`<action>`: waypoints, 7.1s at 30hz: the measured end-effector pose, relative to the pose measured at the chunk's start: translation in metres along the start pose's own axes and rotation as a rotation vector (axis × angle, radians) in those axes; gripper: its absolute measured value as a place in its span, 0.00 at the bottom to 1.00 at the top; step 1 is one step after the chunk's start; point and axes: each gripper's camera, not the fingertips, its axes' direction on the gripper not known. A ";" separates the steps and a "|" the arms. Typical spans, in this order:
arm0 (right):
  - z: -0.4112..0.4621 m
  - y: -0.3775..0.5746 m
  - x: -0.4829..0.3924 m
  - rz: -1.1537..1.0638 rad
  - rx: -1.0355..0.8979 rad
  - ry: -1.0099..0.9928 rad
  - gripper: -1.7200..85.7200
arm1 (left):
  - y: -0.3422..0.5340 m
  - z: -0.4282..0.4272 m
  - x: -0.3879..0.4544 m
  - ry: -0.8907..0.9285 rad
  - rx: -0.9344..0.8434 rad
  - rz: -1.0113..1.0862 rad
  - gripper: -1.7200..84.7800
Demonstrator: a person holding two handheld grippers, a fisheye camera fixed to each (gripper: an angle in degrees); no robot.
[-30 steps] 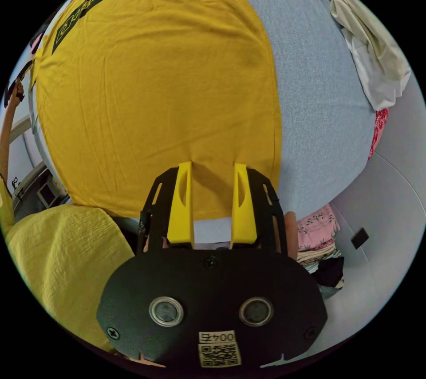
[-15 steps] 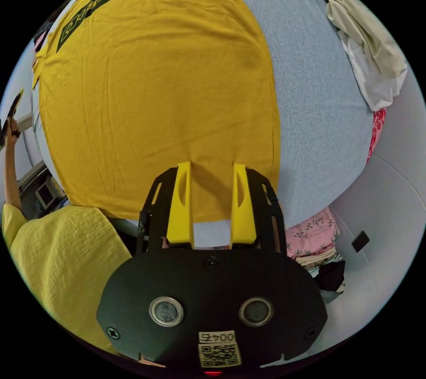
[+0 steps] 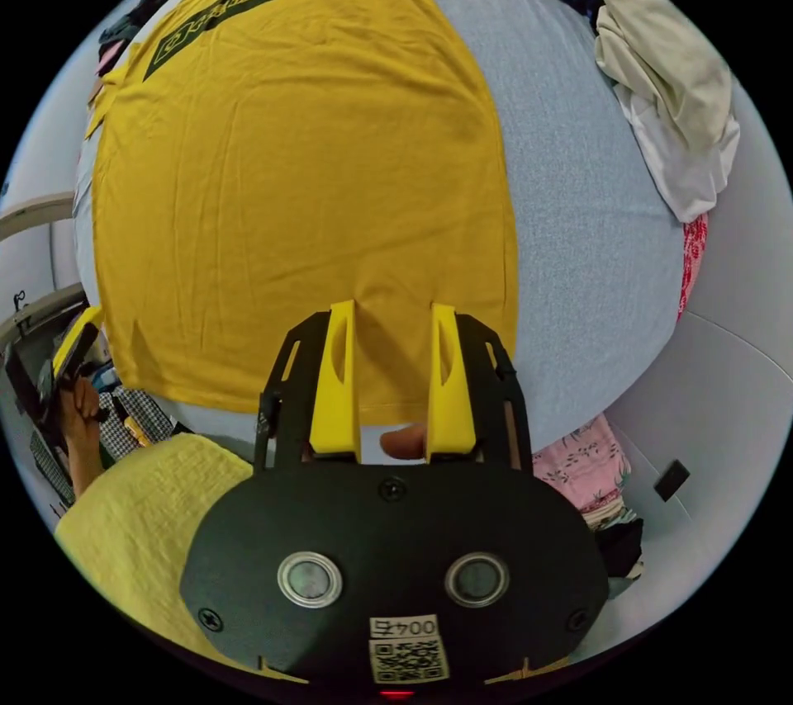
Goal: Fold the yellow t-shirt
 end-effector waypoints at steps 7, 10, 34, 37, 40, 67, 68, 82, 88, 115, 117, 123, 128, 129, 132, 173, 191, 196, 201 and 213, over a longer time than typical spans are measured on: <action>-0.001 0.030 0.000 -0.112 0.133 0.010 0.12 | -0.008 0.058 0.035 -0.098 -0.123 -0.005 0.02; -0.002 0.034 0.001 -0.119 0.148 0.001 0.11 | -0.007 0.070 0.041 -0.107 -0.153 -0.010 0.02; -0.126 -0.238 0.020 -0.371 0.433 0.081 0.11 | 0.027 0.143 0.047 0.011 -0.162 -0.088 0.02; -0.130 -0.304 0.020 -0.408 0.416 0.092 0.12 | 0.028 0.150 0.056 -0.041 -0.174 -0.085 0.02; -0.129 -0.350 0.009 -0.458 0.361 0.115 0.15 | 0.031 0.156 0.057 -0.038 -0.166 -0.116 0.02; -0.151 -0.293 0.040 -0.096 0.577 0.199 0.09 | 0.040 0.187 0.053 0.024 -0.141 -0.161 0.02; -0.153 -0.294 0.033 -0.130 0.597 0.189 0.08 | 0.039 0.187 0.053 0.026 -0.138 -0.161 0.02; -0.108 -0.457 0.064 -0.095 0.393 -0.119 0.01 | 0.025 0.188 0.050 0.048 -0.122 -0.173 0.02; -0.120 -0.456 0.092 -0.036 0.406 -0.066 0.03 | 0.014 0.186 0.050 0.055 -0.122 -0.185 0.02; 0.004 -0.239 0.032 -0.613 0.068 0.029 0.05 | -0.073 0.156 0.072 -0.155 -0.198 -0.147 0.03; 0.005 -0.242 0.035 -0.592 0.055 0.031 0.04 | -0.081 0.152 0.066 -0.132 -0.217 -0.138 0.03; 0.008 -0.254 0.053 -0.423 0.000 -0.030 0.03 | -0.104 0.139 0.033 0.068 -0.278 -0.130 0.04; -0.017 -0.270 0.063 -0.492 0.034 -0.158 0.08 | -0.158 0.101 -0.012 0.298 -0.128 -0.109 0.13; -0.035 -0.281 0.071 -0.484 0.091 -0.209 0.10 | -0.168 0.095 -0.017 0.286 -0.112 -0.088 0.13; -0.074 -0.322 0.087 -0.468 0.202 -0.235 0.14 | -0.226 0.072 -0.049 0.216 -0.044 0.016 0.15; -0.082 -0.590 0.136 -0.668 0.367 -0.184 0.02 | -0.559 0.012 -0.174 -0.099 0.053 0.328 0.04; -0.071 -0.521 0.150 -0.457 0.494 -0.266 0.14 | -0.494 -0.106 -0.253 -0.112 0.251 0.115 0.08; -0.016 -0.458 0.098 -0.563 0.353 -0.175 0.13 | -0.420 -0.128 -0.307 -0.139 0.194 -0.047 0.10; 0.020 -0.440 0.076 -0.559 0.331 -0.050 0.11 | -0.370 -0.138 -0.338 -0.202 0.239 -0.212 0.12; 0.046 -0.458 0.082 -0.491 0.302 -0.078 0.07 | -0.282 -0.160 -0.358 -0.061 0.188 -0.359 0.13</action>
